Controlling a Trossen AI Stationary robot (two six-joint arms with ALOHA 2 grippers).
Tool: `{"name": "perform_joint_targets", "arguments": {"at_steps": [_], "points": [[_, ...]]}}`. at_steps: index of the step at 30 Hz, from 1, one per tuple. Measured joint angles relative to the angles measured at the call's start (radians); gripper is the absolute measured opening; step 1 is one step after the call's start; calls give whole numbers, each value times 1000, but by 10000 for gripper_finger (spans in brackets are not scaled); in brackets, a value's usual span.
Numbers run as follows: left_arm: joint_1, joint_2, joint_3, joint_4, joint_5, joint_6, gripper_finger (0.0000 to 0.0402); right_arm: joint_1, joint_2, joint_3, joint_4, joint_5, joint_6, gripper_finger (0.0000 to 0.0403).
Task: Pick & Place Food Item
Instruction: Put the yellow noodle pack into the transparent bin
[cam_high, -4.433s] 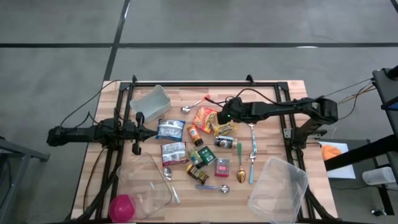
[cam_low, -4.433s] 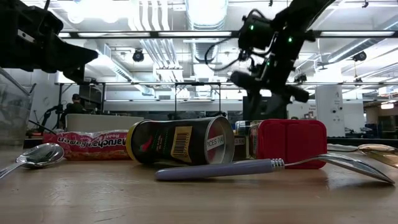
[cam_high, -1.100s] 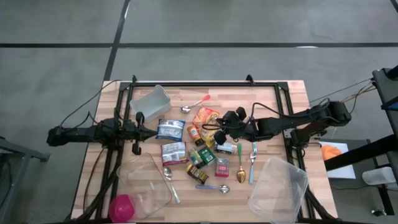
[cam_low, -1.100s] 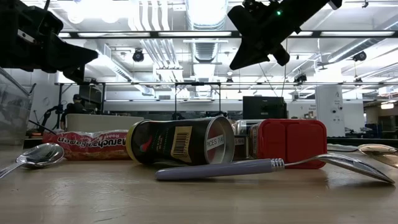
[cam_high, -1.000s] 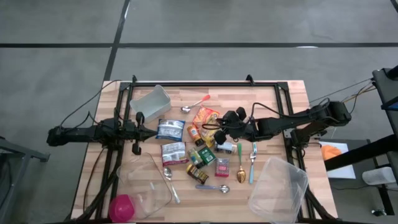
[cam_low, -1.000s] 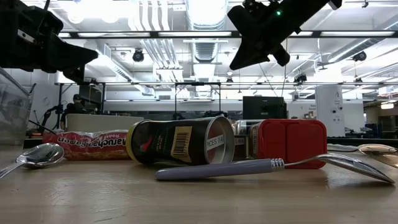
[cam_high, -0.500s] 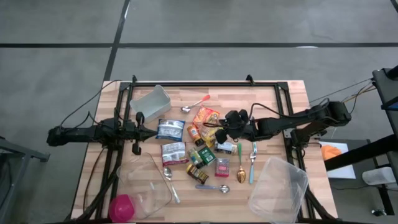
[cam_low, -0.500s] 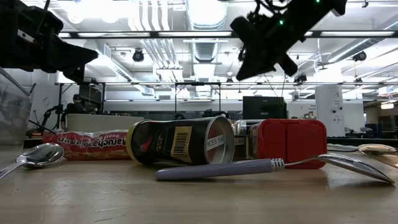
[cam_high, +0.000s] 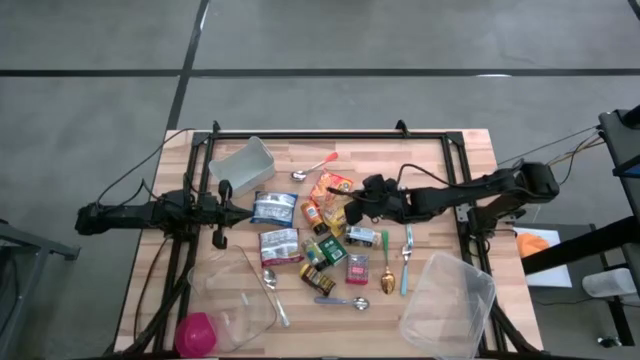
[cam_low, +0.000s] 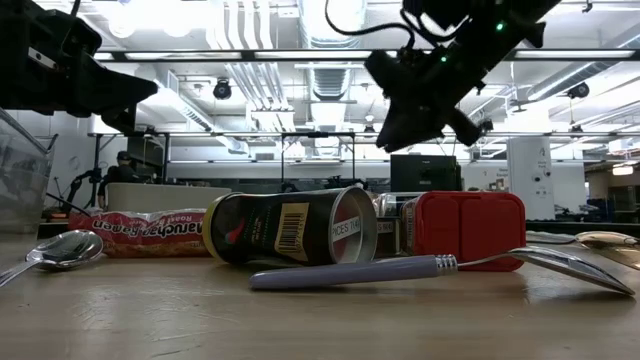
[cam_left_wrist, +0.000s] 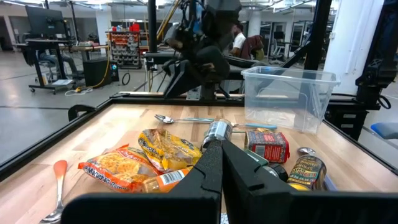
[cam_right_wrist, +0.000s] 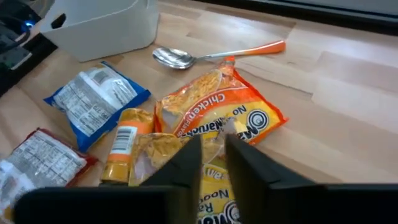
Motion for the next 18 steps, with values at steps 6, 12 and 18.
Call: {"name": "perform_joint_targets", "arguments": {"at_steps": [6,12,18], "points": [[0,0,0,0,0,0,0,-31,88,0,50,-31,-14,212],[0,0,0,0,0,0,0,-67,153,0,111,-33,-28,278],[0,0,0,0,0,0,0,-94,170,0,121,-40,-36,297]]}}
